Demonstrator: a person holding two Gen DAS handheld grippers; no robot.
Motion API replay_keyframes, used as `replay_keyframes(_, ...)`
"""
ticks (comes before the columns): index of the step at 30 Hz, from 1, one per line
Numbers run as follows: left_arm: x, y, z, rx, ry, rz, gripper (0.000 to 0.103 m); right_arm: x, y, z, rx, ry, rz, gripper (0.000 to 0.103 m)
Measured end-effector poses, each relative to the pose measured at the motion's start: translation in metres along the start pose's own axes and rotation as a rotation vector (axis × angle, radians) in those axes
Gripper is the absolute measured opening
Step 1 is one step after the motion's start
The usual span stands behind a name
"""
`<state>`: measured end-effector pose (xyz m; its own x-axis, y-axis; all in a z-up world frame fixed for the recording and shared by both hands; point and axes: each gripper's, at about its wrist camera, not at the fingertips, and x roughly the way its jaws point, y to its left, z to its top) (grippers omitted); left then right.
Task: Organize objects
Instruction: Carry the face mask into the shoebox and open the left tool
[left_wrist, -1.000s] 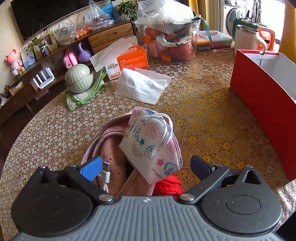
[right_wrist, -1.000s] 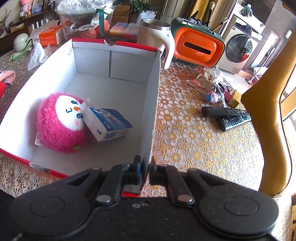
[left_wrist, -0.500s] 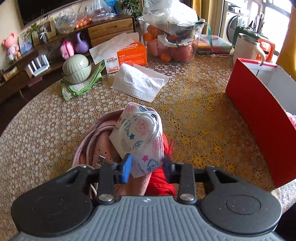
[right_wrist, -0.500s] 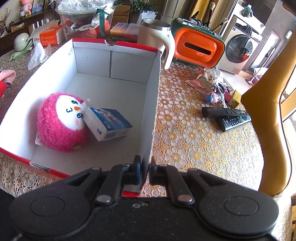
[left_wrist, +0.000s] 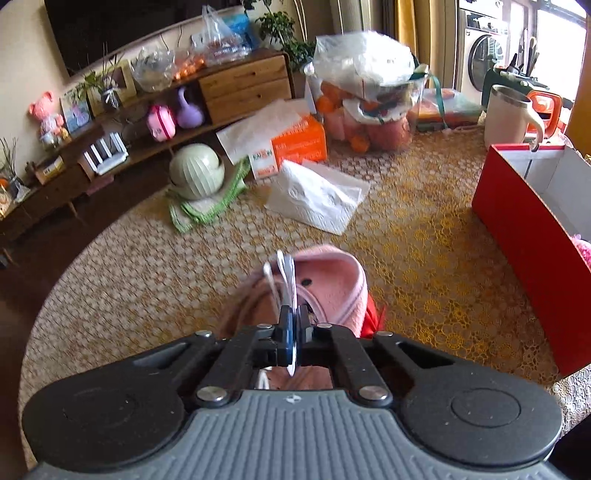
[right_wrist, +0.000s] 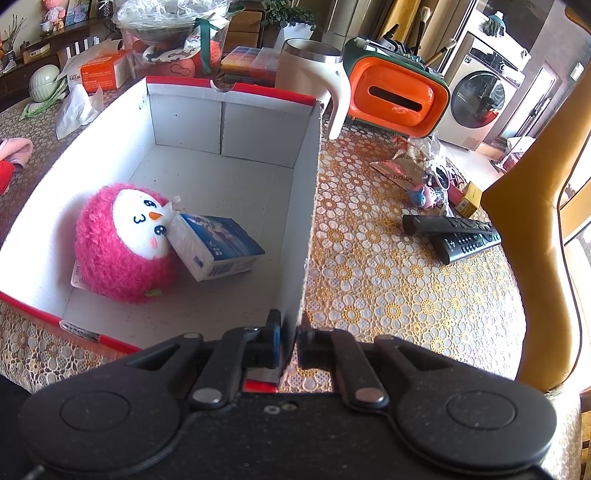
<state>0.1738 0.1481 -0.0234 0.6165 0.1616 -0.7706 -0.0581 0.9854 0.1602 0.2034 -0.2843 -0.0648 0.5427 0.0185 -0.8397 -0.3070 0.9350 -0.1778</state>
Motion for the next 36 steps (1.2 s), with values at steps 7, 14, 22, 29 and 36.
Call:
replay_keyframes(7,-0.018,0.002,0.012,0.025,-0.011,-0.012,0.0,0.0,-0.001,-0.001,-0.004,-0.002,-0.001,0.007)
replay_keyframes(14,-0.048,-0.019,0.031,0.073,-0.065,-0.094,0.0,0.0,0.001,-0.001,-0.009,-0.002,-0.002,0.007)
replay_keyframes(22,-0.068,-0.082,0.053,0.188,-0.115,-0.23,0.0,0.0,0.001,0.0,-0.005,-0.003,0.005,0.006)
replay_keyframes(29,-0.079,-0.149,0.072,0.299,-0.158,-0.327,0.0,0.0,0.0,0.0,0.0,-0.005,0.011,0.006)
replay_keyframes(36,-0.07,-0.213,0.083,0.404,-0.168,-0.387,0.0,0.0,-0.001,-0.001,0.007,-0.011,0.024,0.006)
